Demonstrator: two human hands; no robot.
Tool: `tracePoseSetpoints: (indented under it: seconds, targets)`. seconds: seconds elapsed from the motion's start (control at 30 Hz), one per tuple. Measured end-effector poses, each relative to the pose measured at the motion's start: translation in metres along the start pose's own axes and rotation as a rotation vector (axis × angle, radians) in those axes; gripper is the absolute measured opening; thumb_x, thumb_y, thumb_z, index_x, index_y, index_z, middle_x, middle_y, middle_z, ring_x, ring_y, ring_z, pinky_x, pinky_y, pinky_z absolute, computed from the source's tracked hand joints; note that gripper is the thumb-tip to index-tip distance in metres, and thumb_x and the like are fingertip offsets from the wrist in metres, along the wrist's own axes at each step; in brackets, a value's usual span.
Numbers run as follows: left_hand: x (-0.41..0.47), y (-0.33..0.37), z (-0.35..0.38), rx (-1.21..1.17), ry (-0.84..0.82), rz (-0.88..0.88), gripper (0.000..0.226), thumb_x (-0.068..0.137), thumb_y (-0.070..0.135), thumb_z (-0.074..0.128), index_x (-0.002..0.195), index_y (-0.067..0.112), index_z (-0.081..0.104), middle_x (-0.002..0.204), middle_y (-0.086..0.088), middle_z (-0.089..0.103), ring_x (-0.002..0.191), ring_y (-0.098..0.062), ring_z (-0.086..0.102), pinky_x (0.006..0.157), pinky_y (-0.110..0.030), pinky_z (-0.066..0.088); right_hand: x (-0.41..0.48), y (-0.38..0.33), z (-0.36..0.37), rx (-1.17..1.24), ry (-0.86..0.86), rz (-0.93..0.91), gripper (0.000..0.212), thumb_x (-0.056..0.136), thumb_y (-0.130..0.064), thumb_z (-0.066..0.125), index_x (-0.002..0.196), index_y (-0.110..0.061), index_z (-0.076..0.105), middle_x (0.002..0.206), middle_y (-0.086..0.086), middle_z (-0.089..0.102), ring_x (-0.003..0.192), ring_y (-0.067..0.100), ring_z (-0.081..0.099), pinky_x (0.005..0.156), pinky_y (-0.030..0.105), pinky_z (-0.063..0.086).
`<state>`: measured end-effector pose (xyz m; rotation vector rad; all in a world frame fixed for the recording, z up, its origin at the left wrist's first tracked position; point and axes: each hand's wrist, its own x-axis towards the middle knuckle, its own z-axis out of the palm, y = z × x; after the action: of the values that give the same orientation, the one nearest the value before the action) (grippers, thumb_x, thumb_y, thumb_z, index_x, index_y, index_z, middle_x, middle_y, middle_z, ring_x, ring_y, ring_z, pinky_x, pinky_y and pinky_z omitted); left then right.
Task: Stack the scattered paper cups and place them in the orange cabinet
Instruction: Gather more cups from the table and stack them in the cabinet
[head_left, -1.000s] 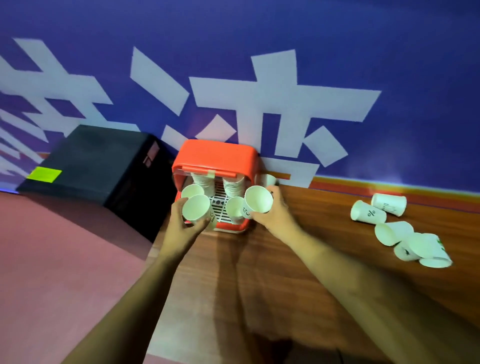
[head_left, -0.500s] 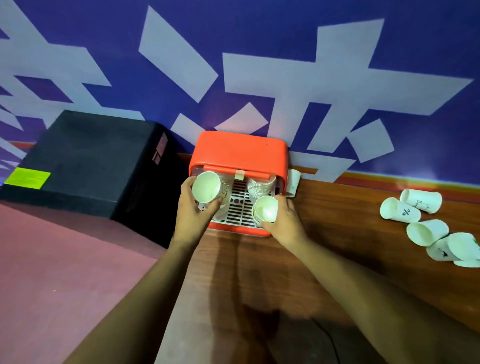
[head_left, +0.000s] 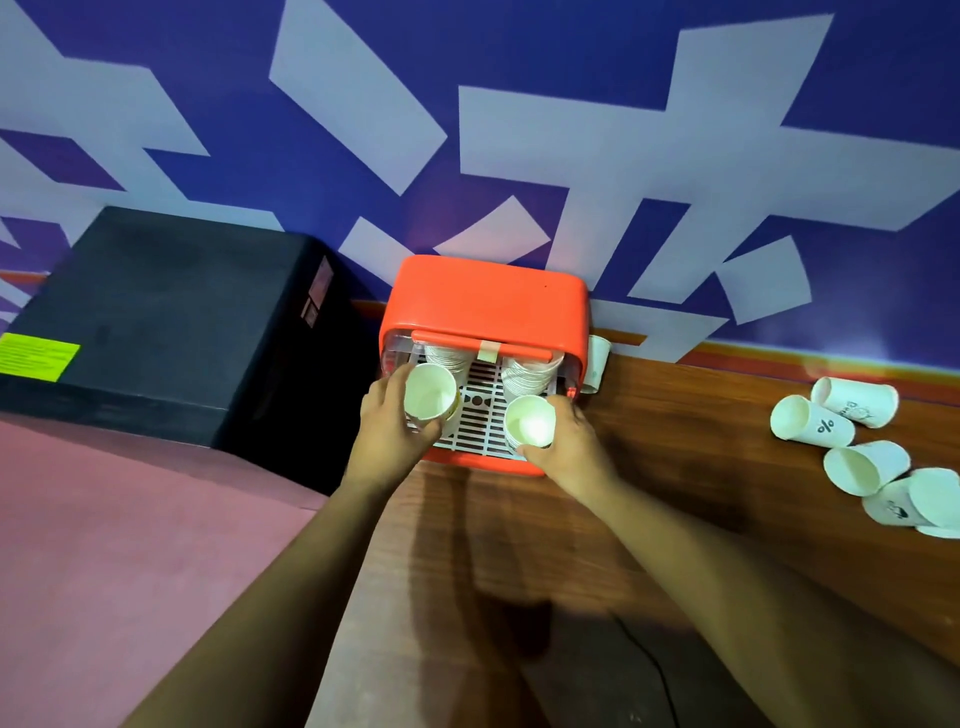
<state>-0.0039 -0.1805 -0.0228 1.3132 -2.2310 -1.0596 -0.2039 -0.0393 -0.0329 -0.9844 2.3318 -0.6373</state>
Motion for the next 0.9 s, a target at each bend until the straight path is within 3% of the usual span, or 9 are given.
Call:
tracePoseSetpoints:
  seconds: [0.13, 0.27, 0.4, 0.5, 0.57, 0.63, 0.77, 0.9]
  targets:
    - [0.000, -0.003, 0.004, -0.048, -0.040, -0.002, 0.080, 0.080, 0.040, 0.080, 0.147, 0.026, 0.039, 0.142, 0.002, 0.046, 0.131, -0.012, 0.043, 0.107, -0.031, 0.041, 0.001, -0.004, 0.005, 0.041, 0.025, 0.013, 0.075, 0.069, -0.029, 0.086, 0.131, -0.011, 0.047, 0.132, 0.010, 0.053, 0.117, 0.029, 0.054, 0.089, 0.036, 0.048]
    - [-0.002, 0.001, 0.007, -0.109, -0.008, -0.006, 0.067, 0.079, 0.026, 0.084, 0.133, 0.026, 0.044, 0.129, 0.009, 0.053, 0.116, -0.005, 0.051, 0.102, -0.030, 0.047, 0.001, -0.007, 0.009, 0.062, 0.040, 0.021, 0.076, 0.070, -0.032, 0.086, 0.132, -0.011, 0.047, 0.132, 0.010, 0.054, 0.116, 0.029, 0.055, 0.087, 0.032, 0.045]
    - [-0.001, 0.000, 0.015, -0.213, -0.026, -0.055, 0.094, 0.072, 0.026, 0.091, 0.146, 0.021, 0.034, 0.139, 0.007, 0.050, 0.126, -0.005, 0.049, 0.105, -0.021, 0.041, 0.002, -0.010, 0.011, 0.087, 0.040, 0.037, 0.077, 0.071, -0.030, 0.086, 0.134, -0.012, 0.046, 0.133, 0.009, 0.054, 0.118, 0.028, 0.053, 0.087, 0.031, 0.043]
    - [0.002, 0.003, 0.019, -0.178, -0.008, -0.028, 0.082, 0.074, 0.020, 0.088, 0.142, 0.021, 0.042, 0.133, 0.009, 0.053, 0.120, -0.008, 0.053, 0.090, -0.001, 0.037, 0.004, -0.011, 0.012, 0.094, 0.037, 0.046, 0.076, 0.071, -0.029, 0.086, 0.133, -0.012, 0.046, 0.134, 0.008, 0.054, 0.120, 0.027, 0.052, 0.084, 0.027, 0.039]
    - [0.004, 0.004, 0.019, -0.153, 0.024, -0.010, 0.070, 0.076, 0.017, 0.086, 0.134, 0.021, 0.048, 0.126, 0.007, 0.055, 0.114, -0.012, 0.055, 0.080, 0.002, 0.038, 0.004, -0.011, 0.012, 0.097, 0.037, 0.048, 0.076, 0.072, -0.029, 0.085, 0.134, -0.013, 0.046, 0.135, 0.008, 0.053, 0.120, 0.026, 0.052, 0.084, 0.025, 0.038]
    - [0.003, 0.001, 0.019, -0.156, 0.052, -0.010, 0.068, 0.075, 0.017, 0.087, 0.133, 0.020, 0.050, 0.126, 0.004, 0.055, 0.114, -0.013, 0.056, 0.080, -0.002, 0.041, 0.003, -0.010, 0.013, 0.101, 0.038, 0.048, 0.076, 0.073, -0.027, 0.085, 0.136, -0.014, 0.045, 0.137, 0.008, 0.053, 0.121, 0.026, 0.052, 0.084, 0.025, 0.038]
    - [-0.003, -0.002, 0.017, -0.184, 0.038, -0.051, 0.070, 0.075, 0.016, 0.087, 0.130, 0.028, 0.045, 0.127, 0.006, 0.054, 0.117, -0.012, 0.055, 0.095, -0.026, 0.051, 0.000, -0.008, 0.013, 0.115, 0.035, 0.029, 0.078, 0.072, -0.027, 0.085, 0.139, -0.015, 0.045, 0.137, 0.007, 0.052, 0.124, 0.026, 0.050, 0.091, 0.028, 0.041]
    - [-0.014, -0.002, 0.018, -0.161, 0.015, -0.110, 0.099, 0.071, 0.025, 0.088, 0.151, 0.020, 0.030, 0.145, -0.003, 0.043, 0.136, -0.019, 0.045, 0.114, -0.039, 0.040, -0.004, -0.007, 0.004, 0.113, 0.026, 0.014, 0.079, 0.069, -0.030, 0.086, 0.136, -0.012, 0.047, 0.135, 0.009, 0.052, 0.123, 0.025, 0.050, 0.099, 0.033, 0.043]
